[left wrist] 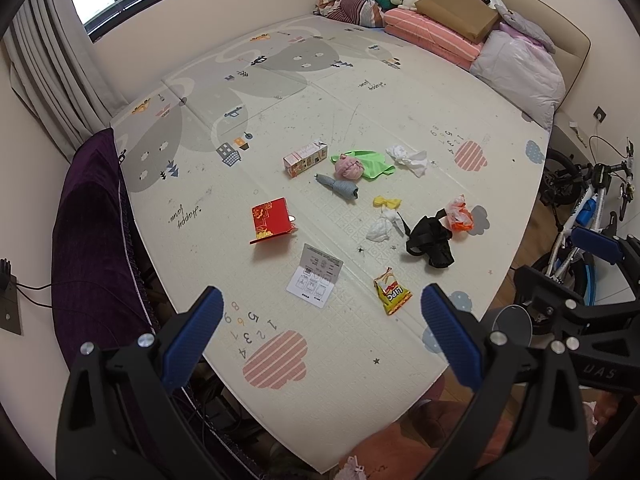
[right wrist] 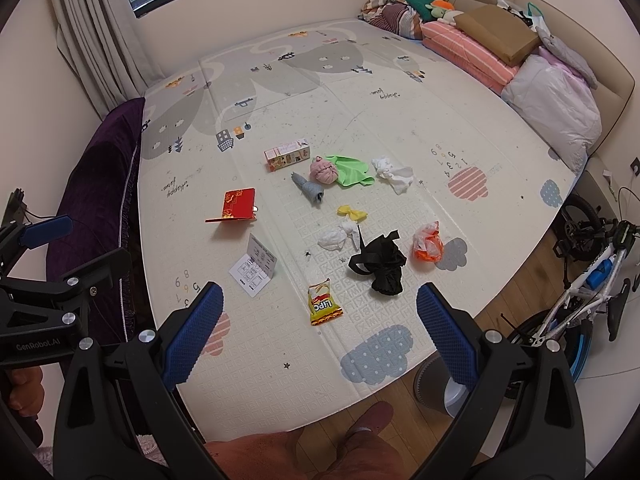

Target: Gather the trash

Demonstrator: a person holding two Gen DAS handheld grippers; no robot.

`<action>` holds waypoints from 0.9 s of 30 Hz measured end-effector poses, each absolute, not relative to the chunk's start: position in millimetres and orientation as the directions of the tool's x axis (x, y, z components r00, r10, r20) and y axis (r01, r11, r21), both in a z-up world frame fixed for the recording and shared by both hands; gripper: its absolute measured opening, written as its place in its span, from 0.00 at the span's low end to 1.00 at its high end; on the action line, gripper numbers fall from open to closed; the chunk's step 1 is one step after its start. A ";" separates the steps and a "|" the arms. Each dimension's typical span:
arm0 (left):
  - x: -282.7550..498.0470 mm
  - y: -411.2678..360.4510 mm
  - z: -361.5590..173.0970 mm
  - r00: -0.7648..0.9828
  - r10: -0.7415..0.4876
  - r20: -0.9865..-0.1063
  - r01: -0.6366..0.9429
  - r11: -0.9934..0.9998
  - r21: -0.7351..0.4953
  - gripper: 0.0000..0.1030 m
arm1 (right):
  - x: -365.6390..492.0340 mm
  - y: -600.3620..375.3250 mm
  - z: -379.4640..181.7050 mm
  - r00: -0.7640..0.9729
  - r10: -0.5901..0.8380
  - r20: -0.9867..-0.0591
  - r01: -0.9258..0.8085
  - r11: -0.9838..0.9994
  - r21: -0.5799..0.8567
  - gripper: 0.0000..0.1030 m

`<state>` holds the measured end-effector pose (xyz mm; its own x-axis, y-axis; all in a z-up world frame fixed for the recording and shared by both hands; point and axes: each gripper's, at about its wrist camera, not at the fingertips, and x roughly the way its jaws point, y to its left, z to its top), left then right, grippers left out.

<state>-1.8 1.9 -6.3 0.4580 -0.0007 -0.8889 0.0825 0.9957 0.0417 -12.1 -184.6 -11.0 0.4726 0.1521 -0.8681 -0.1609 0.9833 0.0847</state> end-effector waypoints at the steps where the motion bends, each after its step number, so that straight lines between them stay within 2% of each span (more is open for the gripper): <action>1: -1.8 1.9 -6.5 0.458 0.000 -0.889 0.083 0.996 0.042 0.96 | -12.2 -184.5 -11.0 0.473 0.152 -0.868 -0.161 0.983 0.084 0.91; 27: -1.3 7.2 -12.4 0.451 0.003 -0.892 0.072 0.997 0.039 0.96 | -14.6 -181.6 -12.1 0.474 0.153 -0.867 -0.166 0.983 0.083 0.91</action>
<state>-1.3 7.2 -12.4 0.4512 0.0026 -0.8924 0.0719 0.9966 0.0392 -14.6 -181.6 -12.1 0.4740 0.1532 -0.8671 -0.1658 0.9827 0.0829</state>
